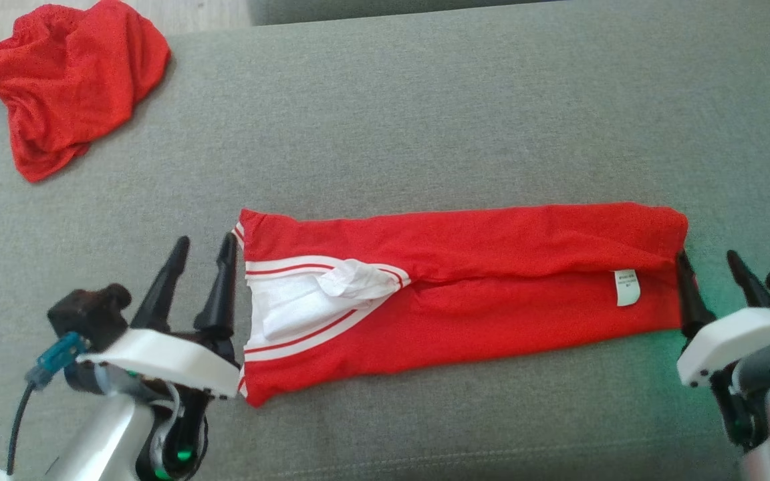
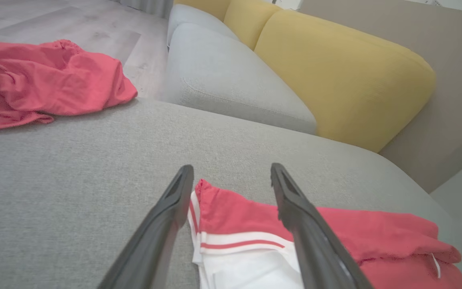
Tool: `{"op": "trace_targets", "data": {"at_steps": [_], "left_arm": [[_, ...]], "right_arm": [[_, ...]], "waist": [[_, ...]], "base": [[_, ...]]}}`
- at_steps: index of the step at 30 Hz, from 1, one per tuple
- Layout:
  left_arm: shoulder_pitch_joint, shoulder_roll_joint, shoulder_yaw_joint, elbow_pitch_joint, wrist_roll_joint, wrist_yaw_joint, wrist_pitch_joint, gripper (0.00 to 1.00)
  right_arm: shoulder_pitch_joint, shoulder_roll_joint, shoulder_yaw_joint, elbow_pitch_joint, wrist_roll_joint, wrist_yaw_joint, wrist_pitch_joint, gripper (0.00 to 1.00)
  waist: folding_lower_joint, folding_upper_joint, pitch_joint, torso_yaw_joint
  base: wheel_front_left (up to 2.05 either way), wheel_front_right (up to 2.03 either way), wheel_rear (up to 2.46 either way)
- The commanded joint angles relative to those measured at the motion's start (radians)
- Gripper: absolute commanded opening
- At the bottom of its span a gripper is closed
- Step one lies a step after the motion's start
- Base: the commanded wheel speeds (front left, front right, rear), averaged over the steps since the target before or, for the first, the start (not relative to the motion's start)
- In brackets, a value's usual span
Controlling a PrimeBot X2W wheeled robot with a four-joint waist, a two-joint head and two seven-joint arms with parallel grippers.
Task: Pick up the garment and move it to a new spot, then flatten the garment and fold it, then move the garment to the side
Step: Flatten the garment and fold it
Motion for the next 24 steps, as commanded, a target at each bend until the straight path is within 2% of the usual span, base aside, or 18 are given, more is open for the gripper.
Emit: {"op": "trace_targets", "data": {"at_steps": [1, 6, 15, 20, 21, 22, 23, 24], "left_arm": [[-0.048, 0.014, 0.050, -0.023, 0.011, 0.002, -0.011, 1.00], [-0.033, -0.032, 0.128, -0.003, 0.070, -0.005, -0.012, 1.00], [0.011, -0.114, 0.224, 0.030, 0.140, -0.069, -0.012, 1.00], [0.018, -0.140, 0.255, 0.041, 0.170, -0.090, -0.012, 1.00], [0.018, -0.144, 0.261, 0.044, 0.175, -0.094, -0.012, 1.00], [0.019, -0.148, 0.266, 0.046, 0.179, -0.098, -0.012, 1.00], [0.020, -0.152, 0.272, 0.049, 0.184, -0.101, -0.012, 1.00], [0.021, -0.156, 0.276, 0.051, 0.189, -0.105, -0.013, 1.00]], "right_arm": [[-0.047, -0.009, 0.010, -0.027, -0.007, 0.007, -0.002, 1.00], [-0.098, -0.009, -0.021, 0.053, -0.039, 0.007, 0.026, 1.00], [-0.182, -0.046, -0.040, 0.266, -0.081, 0.007, 0.112, 1.00], [-0.188, -0.050, -0.014, 0.335, -0.059, 0.007, 0.122, 1.00], [-0.191, -0.050, -0.005, 0.345, -0.052, 0.007, 0.125, 0.97], [-0.195, -0.050, 0.003, 0.354, -0.043, 0.007, 0.129, 0.80], [-0.200, -0.050, 0.012, 0.362, -0.036, 0.007, 0.133, 0.56], [-0.203, -0.050, 0.020, 0.370, -0.029, 0.007, 0.136, 0.39]], "waist": [[0.0000, -0.0001, 0.000, 0.002], [0.0000, -0.0001, 0.003, 0.016], [0.0000, -0.0001, 0.017, 0.067], [0.0000, -0.0001, 0.016, 0.080], [0.0000, -0.0001, 0.015, 0.080], [0.0000, -0.0001, 0.014, 0.080], [0.0000, -0.0001, 0.013, 0.079], [0.0000, -0.0001, 0.011, 0.078]], "base": [[0.00, 0.00, 0.00], [0.00, 0.00, 0.00], [0.00, 0.00, 0.00], [0.00, 0.00, 0.00], [0.00, 0.00, 0.00], [0.00, 0.00, 0.00], [0.00, 0.00, 0.00], [0.00, 0.00, 0.00]]}}
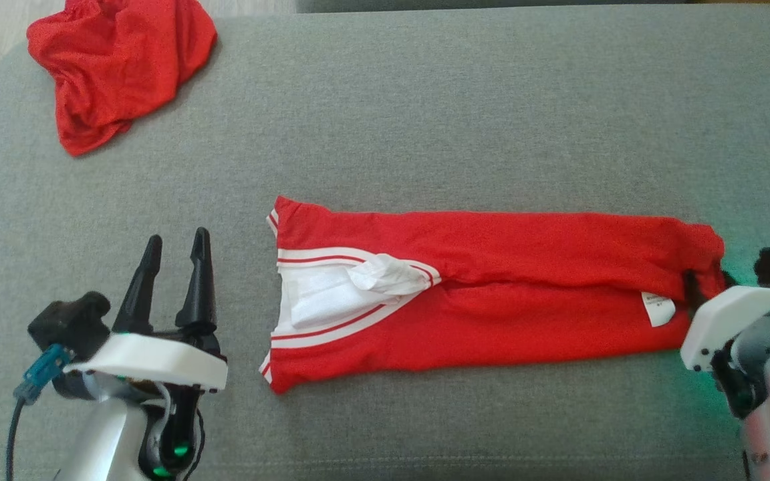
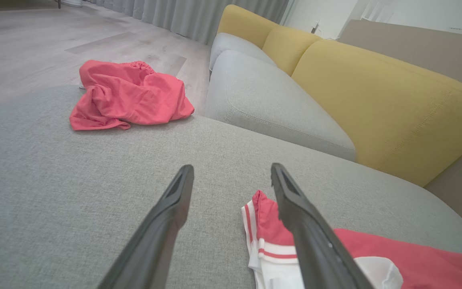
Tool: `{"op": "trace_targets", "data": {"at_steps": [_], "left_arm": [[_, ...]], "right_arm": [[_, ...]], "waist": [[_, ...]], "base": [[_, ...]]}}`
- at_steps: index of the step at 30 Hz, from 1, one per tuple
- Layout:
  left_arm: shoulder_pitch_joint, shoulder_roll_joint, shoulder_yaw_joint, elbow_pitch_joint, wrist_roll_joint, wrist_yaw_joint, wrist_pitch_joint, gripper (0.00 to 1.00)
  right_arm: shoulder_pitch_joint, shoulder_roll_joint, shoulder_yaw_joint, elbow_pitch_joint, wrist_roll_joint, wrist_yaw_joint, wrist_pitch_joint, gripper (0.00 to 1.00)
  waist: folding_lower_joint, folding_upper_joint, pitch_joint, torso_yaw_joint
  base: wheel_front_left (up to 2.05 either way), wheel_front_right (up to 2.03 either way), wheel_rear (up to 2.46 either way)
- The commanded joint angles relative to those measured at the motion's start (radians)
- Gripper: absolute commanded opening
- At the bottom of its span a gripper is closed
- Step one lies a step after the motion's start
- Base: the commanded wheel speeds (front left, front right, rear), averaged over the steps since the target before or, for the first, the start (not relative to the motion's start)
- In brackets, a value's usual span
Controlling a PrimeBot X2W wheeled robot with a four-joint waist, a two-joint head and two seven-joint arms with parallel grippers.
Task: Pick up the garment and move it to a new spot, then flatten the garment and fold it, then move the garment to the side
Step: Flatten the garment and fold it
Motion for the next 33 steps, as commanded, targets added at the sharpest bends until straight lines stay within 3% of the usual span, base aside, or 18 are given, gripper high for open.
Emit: {"op": "trace_targets", "data": {"at_steps": [1, 2, 9, 19, 26, 33], "left_arm": [[-0.018, 0.005, 0.048, -0.026, 0.014, -0.009, -0.012, 1.00], [-0.017, 0.001, 0.051, -0.025, 0.019, -0.012, -0.012, 1.00], [-0.016, -0.016, 0.063, -0.019, 0.057, -0.028, -0.012, 1.00], [-0.006, -0.052, 0.070, -0.003, 0.091, -0.050, -0.012, 1.00], [0.003, -0.070, 0.071, 0.014, 0.103, -0.066, -0.012, 1.00], [0.017, -0.080, 0.073, 0.030, 0.111, -0.077, -0.012, 1.00]], "right_arm": [[-0.012, -0.009, 0.042, 0.006, 0.011, 0.007, 0.015, 0.21], [-0.017, -0.010, 0.047, 0.012, 0.016, 0.007, 0.014, 0.00], [-0.059, -0.046, 0.024, 0.024, 0.031, 0.007, -0.021, 0.00], [-0.039, -0.150, -0.105, -0.033, 0.028, 0.007, -0.023, 0.00], [0.009, -0.107, -0.065, -0.145, 0.086, 0.007, 0.017, 0.00], [0.108, -0.054, 0.053, -0.391, 0.203, 0.007, 0.098, 0.00]], "waist": [[0.0000, 0.0000, -0.003, -0.003], [0.0000, 0.0000, -0.004, -0.005], [0.0000, 0.0000, -0.011, -0.021], [0.0000, 0.0000, -0.025, -0.044], [0.0000, 0.0000, -0.049, -0.065], [0.0000, 0.0000, -0.083, -0.076]], "base": [[0.00, 0.00, 0.00], [0.00, 0.00, 0.00], [0.00, 0.00, 0.00], [0.00, 0.00, 0.00], [0.00, 0.00, 0.00], [0.00, 0.00, 0.00]]}}
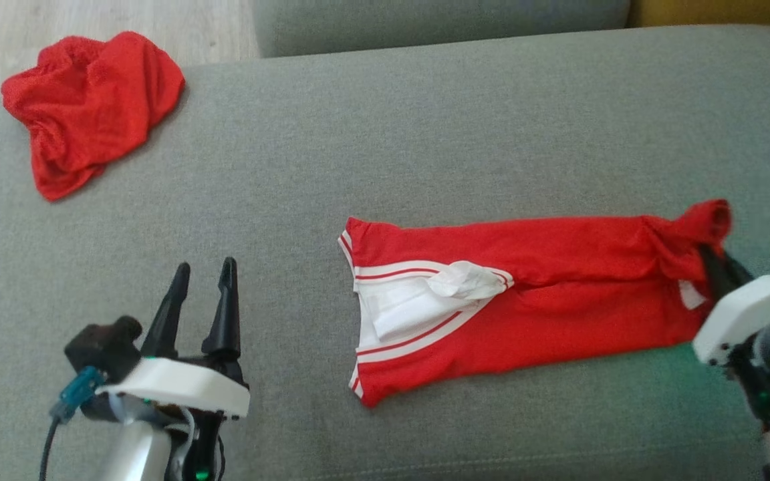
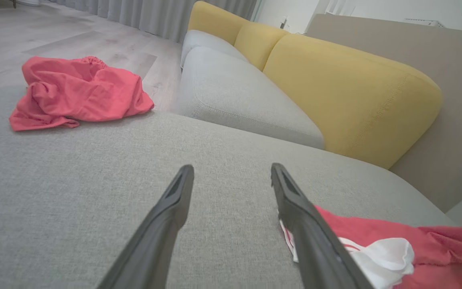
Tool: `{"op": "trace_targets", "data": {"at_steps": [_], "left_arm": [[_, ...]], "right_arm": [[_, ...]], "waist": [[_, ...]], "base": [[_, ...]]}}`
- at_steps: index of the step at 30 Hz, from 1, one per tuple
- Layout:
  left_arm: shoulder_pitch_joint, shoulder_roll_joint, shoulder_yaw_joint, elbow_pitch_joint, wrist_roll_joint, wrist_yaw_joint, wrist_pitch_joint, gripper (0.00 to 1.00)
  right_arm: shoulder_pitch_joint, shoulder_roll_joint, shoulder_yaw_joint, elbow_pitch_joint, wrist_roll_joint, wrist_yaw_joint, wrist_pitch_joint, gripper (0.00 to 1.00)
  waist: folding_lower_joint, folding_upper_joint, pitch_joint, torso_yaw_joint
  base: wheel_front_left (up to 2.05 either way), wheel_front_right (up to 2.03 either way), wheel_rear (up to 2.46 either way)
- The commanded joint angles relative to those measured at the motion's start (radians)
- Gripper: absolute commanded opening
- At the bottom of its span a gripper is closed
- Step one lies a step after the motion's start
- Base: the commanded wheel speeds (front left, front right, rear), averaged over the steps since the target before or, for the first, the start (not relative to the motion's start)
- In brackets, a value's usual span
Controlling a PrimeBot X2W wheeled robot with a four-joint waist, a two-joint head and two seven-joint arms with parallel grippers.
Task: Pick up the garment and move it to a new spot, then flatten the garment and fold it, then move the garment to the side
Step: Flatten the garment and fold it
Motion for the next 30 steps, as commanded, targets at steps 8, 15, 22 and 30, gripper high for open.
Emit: {"op": "trace_targets", "data": {"at_steps": [8, 15, 22, 30], "left_arm": [[-0.017, -0.003, 0.030, -0.013, 0.016, -0.014, -0.012, 1.00], [-0.019, -0.003, 0.032, -0.012, 0.019, -0.020, -0.012, 1.00], [-0.026, -0.006, 0.029, -0.010, 0.019, -0.024, -0.012, 1.00], [-0.030, -0.011, 0.033, -0.007, 0.016, -0.028, -0.012, 1.00]], "right_arm": [[0.062, 0.042, 0.154, -0.273, 0.109, 0.006, 0.087, 0.00], [0.046, 0.109, 0.312, -0.319, 0.196, 0.006, 0.103, 0.00], [-0.020, 0.161, 0.432, -0.208, 0.224, 0.006, 0.035, 0.00], [-0.101, 0.190, 0.488, -0.034, 0.238, 0.006, -0.057, 0.00]], "waist": [[0.0000, -0.0001, -0.034, 0.020], [0.0000, -0.0001, -0.041, 0.054], [0.0000, -0.0001, -0.047, 0.098], [0.0000, -0.0001, -0.046, 0.131]], "base": [[0.00, 0.00, 0.00], [0.00, 0.00, 0.00], [0.00, 0.00, 0.00], [0.00, 0.00, 0.00]]}}
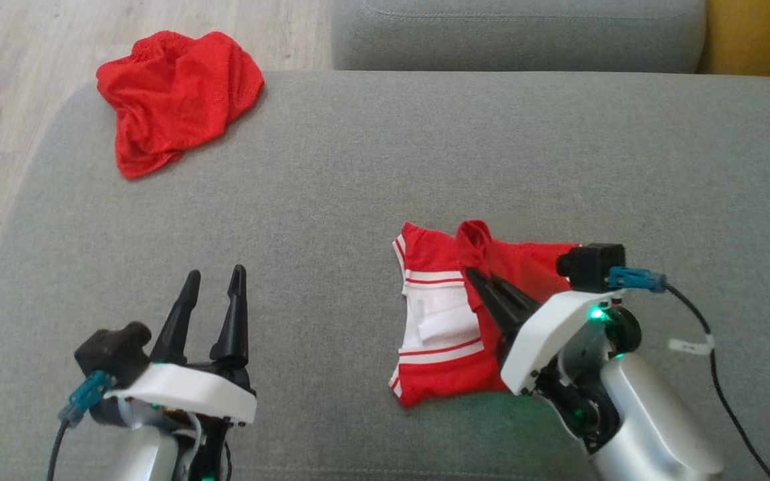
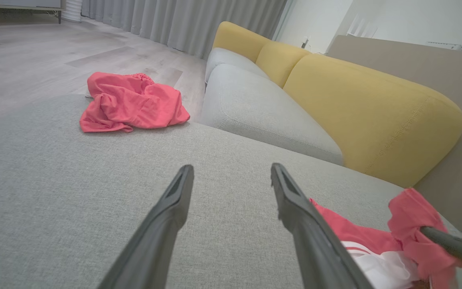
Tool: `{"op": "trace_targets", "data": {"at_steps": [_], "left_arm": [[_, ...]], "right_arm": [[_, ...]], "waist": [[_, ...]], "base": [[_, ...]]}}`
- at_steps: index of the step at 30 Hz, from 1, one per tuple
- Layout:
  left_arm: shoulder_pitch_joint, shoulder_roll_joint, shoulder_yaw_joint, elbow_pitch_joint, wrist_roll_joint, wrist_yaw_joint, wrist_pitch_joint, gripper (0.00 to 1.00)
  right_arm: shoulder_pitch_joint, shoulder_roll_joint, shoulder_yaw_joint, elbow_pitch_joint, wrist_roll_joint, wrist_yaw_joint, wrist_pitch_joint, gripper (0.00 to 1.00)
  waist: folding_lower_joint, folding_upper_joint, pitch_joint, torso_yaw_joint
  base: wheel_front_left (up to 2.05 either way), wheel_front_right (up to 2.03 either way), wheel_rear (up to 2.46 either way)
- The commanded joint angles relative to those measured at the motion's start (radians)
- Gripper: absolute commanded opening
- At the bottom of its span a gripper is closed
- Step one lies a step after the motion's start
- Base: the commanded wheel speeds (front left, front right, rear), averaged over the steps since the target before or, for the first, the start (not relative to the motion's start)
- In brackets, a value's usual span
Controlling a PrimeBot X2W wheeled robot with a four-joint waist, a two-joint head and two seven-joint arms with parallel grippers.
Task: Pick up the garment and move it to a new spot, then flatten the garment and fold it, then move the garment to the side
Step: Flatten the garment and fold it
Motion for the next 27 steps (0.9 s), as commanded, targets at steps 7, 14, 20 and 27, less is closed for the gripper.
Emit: {"op": "trace_targets", "data": {"at_steps": [7, 14, 20, 27], "left_arm": [[-0.048, -0.002, 0.035, -0.027, 0.009, -0.007, -0.012, 1.00], [-0.056, -0.010, 0.033, -0.020, 0.011, -0.011, -0.012, 1.00], [-0.062, -0.020, 0.031, -0.020, 0.016, -0.015, -0.012, 1.00], [-0.062, -0.030, 0.027, -0.022, 0.022, -0.018, -0.012, 1.00]], "right_arm": [[-0.093, 0.020, 0.100, 0.091, 0.062, 0.007, -0.074, 0.96], [-0.147, 0.021, 0.214, 0.143, 0.168, 0.007, -0.137, 1.00], [-0.197, 0.021, 0.210, 0.167, 0.151, 0.007, -0.241, 1.00], [-0.200, 0.019, 0.047, 0.220, -0.009, 0.007, -0.335, 1.00]], "waist": [[0.0000, 0.0000, 0.012, 0.012], [0.0000, 0.0000, 0.025, 0.008], [0.0000, 0.0000, 0.032, -0.001], [0.0000, 0.0000, 0.033, -0.017]], "base": [[0.00, 0.00, 0.00], [0.00, 0.00, 0.00], [0.00, 0.00, 0.00], [0.00, 0.00, 0.00]]}}
